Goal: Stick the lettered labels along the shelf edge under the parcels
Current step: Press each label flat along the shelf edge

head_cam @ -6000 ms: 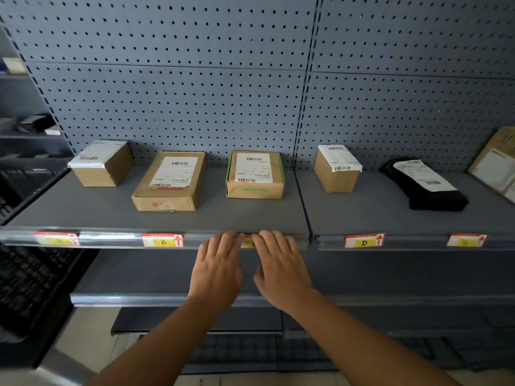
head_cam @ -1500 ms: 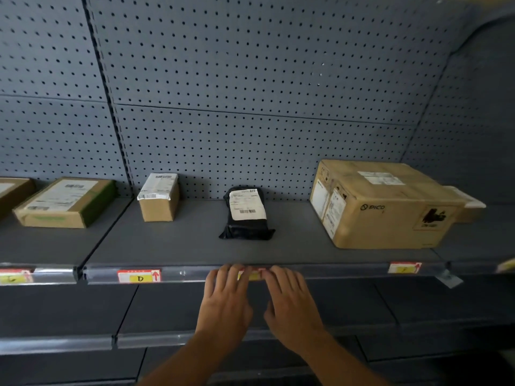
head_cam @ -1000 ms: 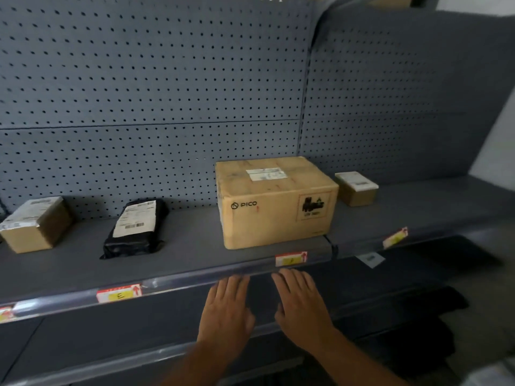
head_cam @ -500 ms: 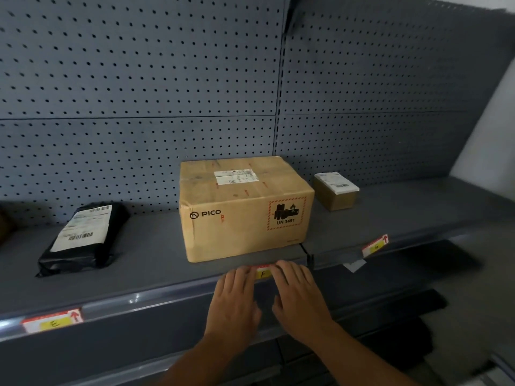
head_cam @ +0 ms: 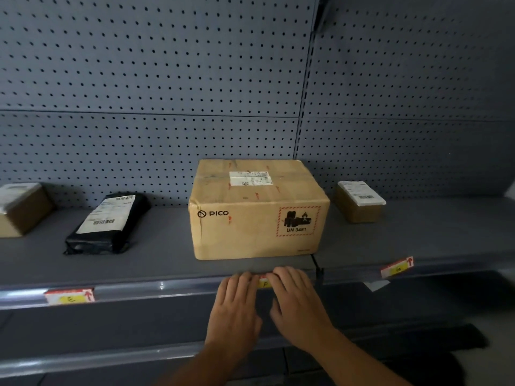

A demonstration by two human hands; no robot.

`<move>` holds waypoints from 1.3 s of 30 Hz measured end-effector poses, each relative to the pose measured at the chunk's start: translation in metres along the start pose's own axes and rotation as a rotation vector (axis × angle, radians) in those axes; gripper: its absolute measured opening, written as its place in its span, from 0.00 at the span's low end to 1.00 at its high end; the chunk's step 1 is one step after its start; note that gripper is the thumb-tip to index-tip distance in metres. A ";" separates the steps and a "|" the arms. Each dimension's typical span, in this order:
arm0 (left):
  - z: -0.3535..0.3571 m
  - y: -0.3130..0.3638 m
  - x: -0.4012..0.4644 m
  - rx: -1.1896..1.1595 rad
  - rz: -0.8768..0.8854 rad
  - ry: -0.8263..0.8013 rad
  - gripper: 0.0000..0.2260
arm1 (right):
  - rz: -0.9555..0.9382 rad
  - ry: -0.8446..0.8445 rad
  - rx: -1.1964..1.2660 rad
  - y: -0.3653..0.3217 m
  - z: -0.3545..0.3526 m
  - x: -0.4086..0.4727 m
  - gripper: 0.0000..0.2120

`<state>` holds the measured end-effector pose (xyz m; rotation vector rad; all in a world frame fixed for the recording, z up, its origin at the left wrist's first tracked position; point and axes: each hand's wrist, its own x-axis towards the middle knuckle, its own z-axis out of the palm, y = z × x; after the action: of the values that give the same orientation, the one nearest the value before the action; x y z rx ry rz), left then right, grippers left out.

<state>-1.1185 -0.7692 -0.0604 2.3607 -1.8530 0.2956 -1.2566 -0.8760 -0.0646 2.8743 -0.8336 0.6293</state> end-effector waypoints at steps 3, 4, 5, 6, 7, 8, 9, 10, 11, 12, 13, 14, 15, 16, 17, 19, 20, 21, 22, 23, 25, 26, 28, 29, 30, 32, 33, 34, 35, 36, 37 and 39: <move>-0.005 0.003 0.002 0.037 -0.024 -0.006 0.33 | -0.037 -0.019 0.000 0.009 0.001 -0.001 0.26; -0.005 0.004 0.003 0.028 -0.033 0.001 0.32 | -0.043 -0.033 0.000 0.011 0.002 -0.002 0.27; -0.004 0.006 0.004 0.015 -0.038 0.007 0.31 | -0.046 -0.049 -0.001 0.013 0.003 -0.004 0.28; -0.004 0.007 0.005 0.008 -0.043 0.019 0.31 | -0.049 -0.059 0.000 0.015 0.003 -0.005 0.29; -0.003 0.008 0.005 0.005 -0.046 0.031 0.30 | -0.055 -0.067 0.004 0.015 0.004 -0.006 0.29; -0.002 0.009 0.006 0.002 -0.052 0.047 0.30 | -0.064 -0.071 0.011 0.015 0.004 -0.007 0.29; -0.002 0.010 0.006 0.001 -0.057 0.064 0.30 | -0.077 -0.069 0.016 0.016 0.003 -0.007 0.30; -0.002 0.011 0.007 0.004 -0.062 0.079 0.29 | -0.094 -0.065 0.018 0.016 0.001 -0.008 0.31; -0.001 0.011 0.007 0.005 -0.066 0.088 0.28 | -0.112 -0.067 0.012 0.018 0.001 -0.009 0.32; -0.001 0.012 0.007 0.002 -0.073 0.088 0.28 | -0.130 -0.074 0.005 0.020 0.000 -0.009 0.34; 0.000 0.013 0.007 -0.004 -0.089 0.086 0.28 | -0.146 -0.081 -0.003 0.022 -0.001 -0.010 0.35; -0.001 0.016 0.006 -0.011 -0.117 0.091 0.28 | -0.162 -0.083 0.005 0.025 -0.002 -0.010 0.35; -0.001 0.021 0.006 -0.030 -0.150 0.100 0.29 | -0.180 -0.081 0.031 0.028 -0.003 -0.009 0.35; -0.003 0.031 0.008 -0.061 -0.176 0.114 0.30 | -0.204 -0.081 0.066 0.032 -0.007 -0.007 0.33; -0.006 0.044 0.012 -0.096 -0.177 0.134 0.30 | -0.235 -0.073 0.078 0.039 -0.012 -0.006 0.32; -0.013 0.077 0.028 -0.156 -0.103 0.188 0.29 | -0.276 -0.030 0.043 0.064 -0.024 -0.007 0.27; -0.015 0.094 0.038 -0.194 -0.058 0.210 0.27 | -0.261 -0.008 0.025 0.081 -0.031 -0.011 0.25; -0.016 0.110 0.048 -0.230 -0.030 0.220 0.27 | -0.225 0.005 0.005 0.101 -0.037 -0.016 0.23; -0.016 0.125 0.058 -0.254 -0.014 0.209 0.28 | -0.177 0.018 -0.028 0.122 -0.043 -0.024 0.22; -0.017 0.139 0.066 -0.260 0.006 0.183 0.29 | -0.121 0.028 -0.069 0.143 -0.049 -0.033 0.22; -0.015 0.165 0.081 -0.244 0.062 0.112 0.30 | -0.001 0.030 -0.134 0.183 -0.059 -0.052 0.23; -0.016 0.177 0.087 -0.237 0.096 0.076 0.30 | 0.046 0.016 -0.151 0.199 -0.062 -0.060 0.24; -0.014 0.199 0.098 -0.207 0.164 0.042 0.31 | 0.108 -0.023 -0.171 0.222 -0.065 -0.073 0.28; -0.013 0.209 0.102 -0.190 0.199 0.038 0.30 | 0.122 -0.033 -0.173 0.229 -0.065 -0.077 0.30; -0.012 0.218 0.106 -0.190 0.232 0.041 0.30 | 0.125 -0.035 -0.166 0.234 -0.064 -0.081 0.31; -0.006 0.233 0.112 -0.208 0.280 0.051 0.29 | 0.113 -0.023 -0.144 0.241 -0.062 -0.085 0.30; -0.004 0.239 0.115 -0.203 0.296 0.057 0.28 | 0.102 -0.020 -0.140 0.244 -0.061 -0.087 0.28; -0.001 0.243 0.118 -0.187 0.311 0.055 0.28 | 0.094 -0.017 -0.142 0.247 -0.061 -0.089 0.27; 0.001 0.247 0.120 -0.164 0.324 0.054 0.28 | 0.089 -0.013 -0.144 0.250 -0.061 -0.090 0.26; 0.002 0.250 0.123 -0.141 0.334 0.052 0.29 | 0.085 -0.008 -0.143 0.252 -0.062 -0.090 0.26; 0.002 0.251 0.125 -0.112 0.342 0.053 0.29 | 0.081 -0.003 -0.138 0.255 -0.063 -0.091 0.26; 0.001 0.255 0.129 -0.067 0.354 0.056 0.29 | 0.072 0.014 -0.122 0.258 -0.066 -0.090 0.24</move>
<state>-1.3360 -0.9525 -0.0376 1.9515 -2.2091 0.3236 -1.4860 -1.0379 -0.0495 2.7390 -0.9423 0.5836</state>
